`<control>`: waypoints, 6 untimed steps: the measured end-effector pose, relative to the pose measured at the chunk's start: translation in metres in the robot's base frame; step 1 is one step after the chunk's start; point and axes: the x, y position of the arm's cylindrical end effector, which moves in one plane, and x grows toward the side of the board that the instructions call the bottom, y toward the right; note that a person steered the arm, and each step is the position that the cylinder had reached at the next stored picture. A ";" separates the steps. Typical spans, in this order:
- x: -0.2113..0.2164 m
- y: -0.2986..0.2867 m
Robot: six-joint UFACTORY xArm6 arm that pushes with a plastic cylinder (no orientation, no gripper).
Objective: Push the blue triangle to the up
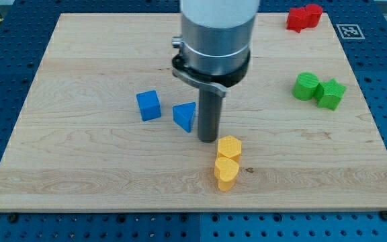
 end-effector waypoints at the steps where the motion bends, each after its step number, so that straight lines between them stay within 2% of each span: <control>1: -0.007 -0.031; 5: -0.104 -0.033; 6: -0.105 -0.071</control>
